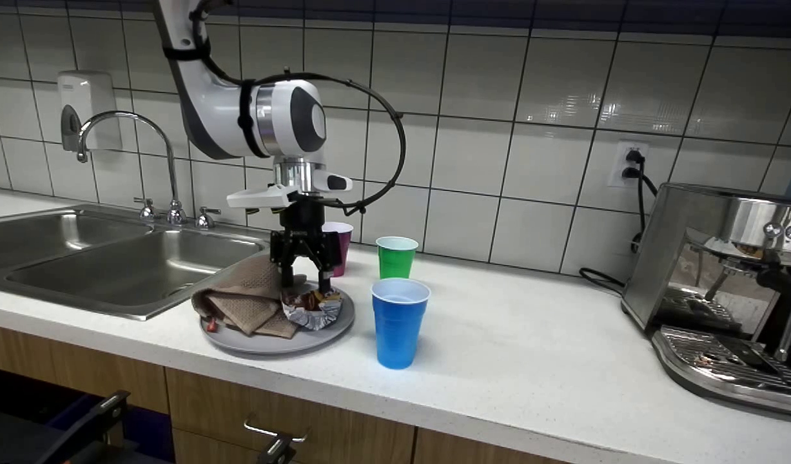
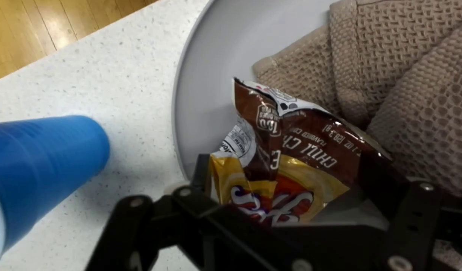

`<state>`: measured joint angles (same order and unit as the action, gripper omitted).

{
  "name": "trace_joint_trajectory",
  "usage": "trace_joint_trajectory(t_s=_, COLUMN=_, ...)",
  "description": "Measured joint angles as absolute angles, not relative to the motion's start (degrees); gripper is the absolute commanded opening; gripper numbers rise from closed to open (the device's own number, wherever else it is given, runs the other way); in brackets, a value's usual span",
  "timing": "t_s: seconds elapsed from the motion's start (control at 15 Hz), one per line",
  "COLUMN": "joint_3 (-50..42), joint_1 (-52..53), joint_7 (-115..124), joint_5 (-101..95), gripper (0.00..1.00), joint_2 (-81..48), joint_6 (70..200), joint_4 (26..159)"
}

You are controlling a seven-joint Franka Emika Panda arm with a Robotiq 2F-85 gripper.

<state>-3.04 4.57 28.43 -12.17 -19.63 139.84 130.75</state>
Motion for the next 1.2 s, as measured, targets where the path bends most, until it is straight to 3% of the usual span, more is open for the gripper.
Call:
trace_joint_trajectory(t_s=0.6, joint_3=-3.8, joint_1=4.6, joint_7=28.4, joint_5=-10.7, gripper=0.03, joint_2=-21.3, joint_6=139.8, joint_4=129.2)
trace_joint_trajectory(t_s=1.2, joint_3=-3.8, joint_1=4.6, joint_7=28.4, joint_5=-10.0, gripper=0.00, joint_2=-21.4, joint_6=139.7, joint_4=128.8)
